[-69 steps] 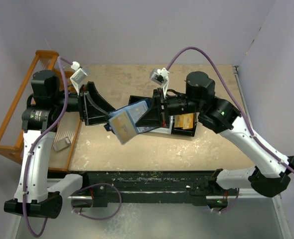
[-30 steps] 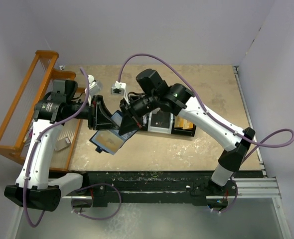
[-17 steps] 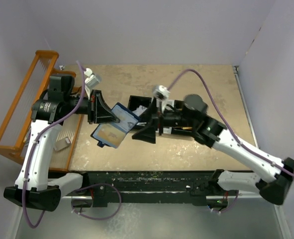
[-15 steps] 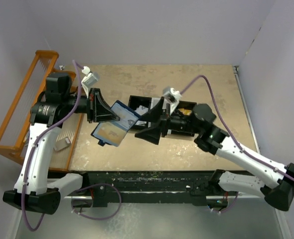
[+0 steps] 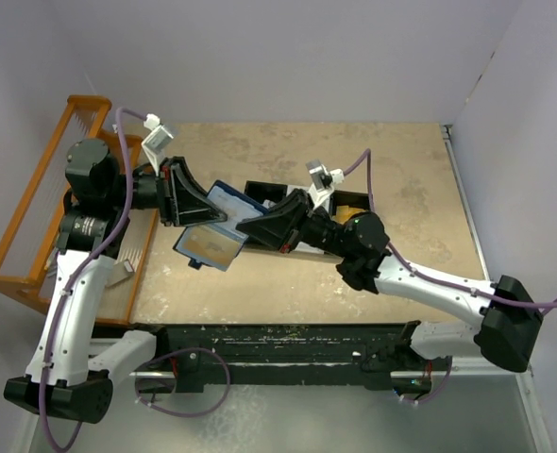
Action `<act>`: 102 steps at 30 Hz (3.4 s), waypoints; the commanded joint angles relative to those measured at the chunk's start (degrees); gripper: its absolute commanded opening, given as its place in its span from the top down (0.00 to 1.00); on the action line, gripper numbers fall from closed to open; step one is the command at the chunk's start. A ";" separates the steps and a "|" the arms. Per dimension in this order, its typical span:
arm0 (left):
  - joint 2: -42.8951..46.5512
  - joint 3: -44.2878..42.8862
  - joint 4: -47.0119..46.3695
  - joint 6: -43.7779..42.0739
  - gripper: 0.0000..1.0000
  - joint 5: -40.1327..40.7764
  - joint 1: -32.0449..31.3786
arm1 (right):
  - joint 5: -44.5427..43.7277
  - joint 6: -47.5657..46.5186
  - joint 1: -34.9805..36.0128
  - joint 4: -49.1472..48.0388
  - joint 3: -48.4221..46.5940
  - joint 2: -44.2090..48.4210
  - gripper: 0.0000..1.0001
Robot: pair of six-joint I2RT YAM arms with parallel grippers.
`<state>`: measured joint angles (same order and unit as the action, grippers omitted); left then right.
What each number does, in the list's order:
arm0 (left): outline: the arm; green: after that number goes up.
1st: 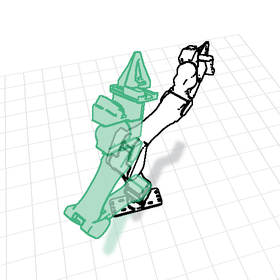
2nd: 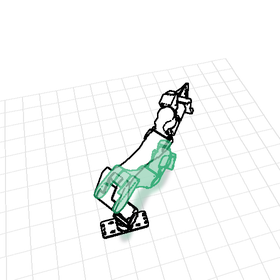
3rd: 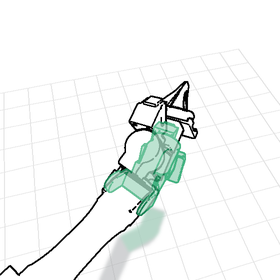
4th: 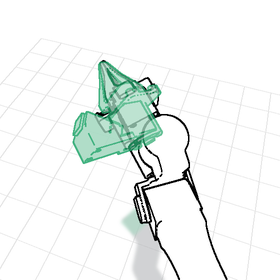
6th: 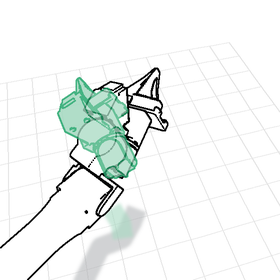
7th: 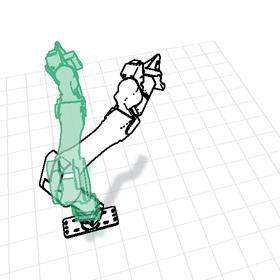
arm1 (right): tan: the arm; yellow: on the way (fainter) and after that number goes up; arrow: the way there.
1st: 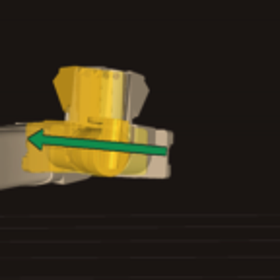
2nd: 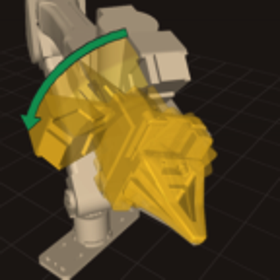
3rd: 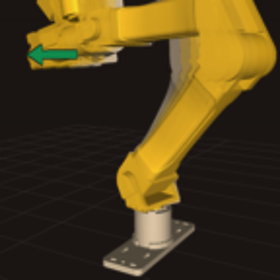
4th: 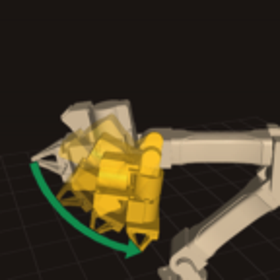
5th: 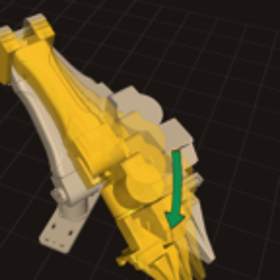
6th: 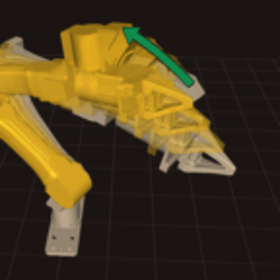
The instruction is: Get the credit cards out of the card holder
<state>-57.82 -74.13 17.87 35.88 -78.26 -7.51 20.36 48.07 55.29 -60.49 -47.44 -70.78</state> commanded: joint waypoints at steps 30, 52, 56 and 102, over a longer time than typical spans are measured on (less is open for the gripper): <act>-13.18 -9.78 68.56 -80.25 0.41 8.14 -0.14 | 28.41 -46.17 -5.10 108.34 -66.21 -25.41 1.00; -18.50 -13.19 65.92 -67.87 1.00 -7.08 0.66 | 21.68 -9.28 -10.91 45.81 -32.84 -7.85 0.50; -16.28 -11.44 58.77 -59.36 0.99 -11.39 2.58 | 13.88 6.76 -10.97 22.35 -16.89 -2.74 0.62; -11.96 -7.74 53.16 -54.81 1.00 -4.90 2.53 | 32.08 -22.65 -9.91 73.18 -53.03 -18.67 0.60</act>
<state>-72.47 -82.41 79.70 -26.63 -84.51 -4.99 54.92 22.90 46.04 19.35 -99.72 -93.73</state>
